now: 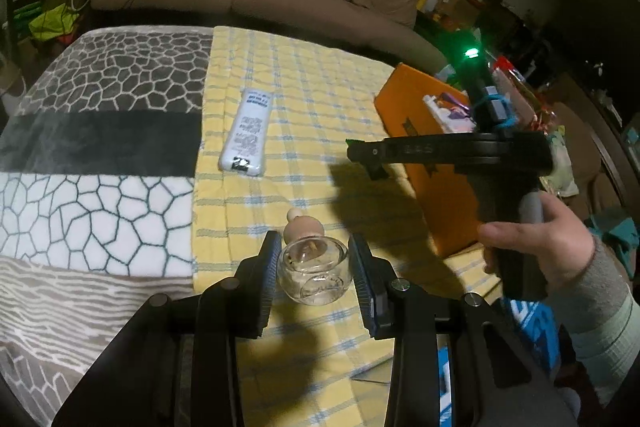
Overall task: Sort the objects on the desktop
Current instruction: 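Grasp the green sachet with the right tool while the left tool holds the bottle, then lower the bottle with the left tool into the box while the right tool drops the sachet in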
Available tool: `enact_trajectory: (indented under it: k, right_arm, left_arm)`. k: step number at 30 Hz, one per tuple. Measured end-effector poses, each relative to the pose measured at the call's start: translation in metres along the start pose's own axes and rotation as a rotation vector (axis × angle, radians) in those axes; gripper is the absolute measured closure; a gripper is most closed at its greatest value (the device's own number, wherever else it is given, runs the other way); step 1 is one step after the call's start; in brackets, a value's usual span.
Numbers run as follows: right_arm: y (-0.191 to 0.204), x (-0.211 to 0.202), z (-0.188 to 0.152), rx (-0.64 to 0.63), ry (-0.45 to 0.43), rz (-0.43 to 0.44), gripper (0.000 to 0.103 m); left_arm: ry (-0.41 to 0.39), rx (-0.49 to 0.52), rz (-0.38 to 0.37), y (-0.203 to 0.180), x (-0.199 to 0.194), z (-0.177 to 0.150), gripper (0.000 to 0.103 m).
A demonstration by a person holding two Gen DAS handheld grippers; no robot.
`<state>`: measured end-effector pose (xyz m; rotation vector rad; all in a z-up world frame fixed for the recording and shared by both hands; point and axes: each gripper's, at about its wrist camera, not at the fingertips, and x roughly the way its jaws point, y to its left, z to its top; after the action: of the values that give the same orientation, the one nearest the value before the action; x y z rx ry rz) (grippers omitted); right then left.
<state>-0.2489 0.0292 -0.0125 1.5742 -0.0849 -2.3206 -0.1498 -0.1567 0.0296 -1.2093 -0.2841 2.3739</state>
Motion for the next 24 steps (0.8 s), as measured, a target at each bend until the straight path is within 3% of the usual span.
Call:
enact_trajectory:
  k: [4, 7, 12, 18, 24]
  right_arm:
    - [0.007, -0.049, -0.011, -0.029, -0.034, 0.098, 0.078]
    - [-0.012, -0.096, -0.025, -0.018, -0.072, 0.137, 0.078]
    - [-0.089, -0.167, -0.051, 0.043, -0.130, 0.054, 0.078]
    - [-0.183, -0.195, -0.079, 0.157, -0.120, -0.032, 0.078]
    - [-0.232, -0.194, -0.081, 0.193, -0.119, -0.033, 0.078]
  left_arm:
    - [-0.001, 0.024, -0.011, -0.027, -0.009, 0.013, 0.068]
    - [-0.016, 0.051, -0.048, -0.062, -0.014, 0.029, 0.068]
    - [-0.014, 0.131, -0.125, -0.149, 0.005, 0.052, 0.068]
    - [0.052, 0.183, -0.157, -0.242, 0.070, 0.065, 0.068]
    - [0.109, 0.219, -0.137, -0.302, 0.119, 0.068, 0.068]
